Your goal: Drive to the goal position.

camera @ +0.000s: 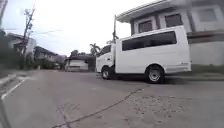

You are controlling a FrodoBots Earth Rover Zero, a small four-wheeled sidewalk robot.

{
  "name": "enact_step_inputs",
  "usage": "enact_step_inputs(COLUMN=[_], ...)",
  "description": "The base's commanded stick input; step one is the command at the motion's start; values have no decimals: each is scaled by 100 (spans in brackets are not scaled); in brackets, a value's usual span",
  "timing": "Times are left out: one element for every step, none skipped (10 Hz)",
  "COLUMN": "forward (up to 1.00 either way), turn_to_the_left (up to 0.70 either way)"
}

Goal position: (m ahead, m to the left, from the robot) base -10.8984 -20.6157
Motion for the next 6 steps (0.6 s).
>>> enact_step_inputs(forward=[67, 67, 68, 68, 68, 68], turn_to_the_left=[-33, -33, -34, -34, -34, -34])
